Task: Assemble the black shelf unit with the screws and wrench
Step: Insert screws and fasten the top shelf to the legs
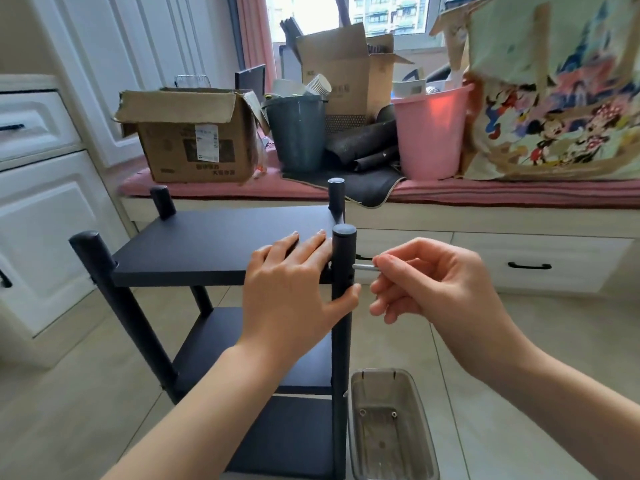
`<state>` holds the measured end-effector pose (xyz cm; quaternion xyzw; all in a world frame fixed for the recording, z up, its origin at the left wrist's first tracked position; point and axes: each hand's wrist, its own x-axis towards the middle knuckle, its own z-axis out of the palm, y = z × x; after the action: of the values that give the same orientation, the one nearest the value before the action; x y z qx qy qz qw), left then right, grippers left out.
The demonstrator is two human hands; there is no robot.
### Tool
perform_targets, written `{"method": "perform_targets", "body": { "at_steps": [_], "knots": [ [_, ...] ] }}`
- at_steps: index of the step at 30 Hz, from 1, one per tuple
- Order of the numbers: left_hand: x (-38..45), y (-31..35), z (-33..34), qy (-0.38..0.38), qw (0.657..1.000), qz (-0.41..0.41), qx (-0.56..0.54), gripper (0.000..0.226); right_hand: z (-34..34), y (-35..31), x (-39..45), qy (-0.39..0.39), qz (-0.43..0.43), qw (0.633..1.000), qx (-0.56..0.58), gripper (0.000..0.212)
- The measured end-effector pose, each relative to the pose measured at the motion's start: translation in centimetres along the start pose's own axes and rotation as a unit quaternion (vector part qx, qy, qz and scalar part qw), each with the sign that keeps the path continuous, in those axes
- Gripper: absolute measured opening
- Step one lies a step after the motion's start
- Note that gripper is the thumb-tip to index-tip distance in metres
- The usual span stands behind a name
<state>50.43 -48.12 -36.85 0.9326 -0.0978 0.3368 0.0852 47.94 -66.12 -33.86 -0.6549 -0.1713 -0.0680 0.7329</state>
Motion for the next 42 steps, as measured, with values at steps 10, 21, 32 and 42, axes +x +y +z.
{"method": "perform_targets", "body": {
  "at_steps": [10,21,32,42],
  "knots": [
    [-0.3,-0.4,0.5,0.021,1.0,0.02,0.011,0.07,-0.7,2.0,-1.0,-0.018,-0.021,0.999,-0.044,0.003],
    [-0.3,-0.4,0.4,0.007,1.0,0.013,0.015,0.069,-0.7,2.8,-1.0,-0.044,-0.061,0.996,-0.051,0.002],
    [-0.2,-0.3,0.5,0.009,1.0,0.012,0.012,0.069,-0.3,2.8,-0.9,-0.043,-0.078,0.993,-0.082,0.006],
    [-0.3,-0.2,0.2,0.006,1.0,0.017,0.011,0.073,0.1,3.4,0.1,-0.044,-0.082,0.99,-0.111,0.014]
  ]
}}
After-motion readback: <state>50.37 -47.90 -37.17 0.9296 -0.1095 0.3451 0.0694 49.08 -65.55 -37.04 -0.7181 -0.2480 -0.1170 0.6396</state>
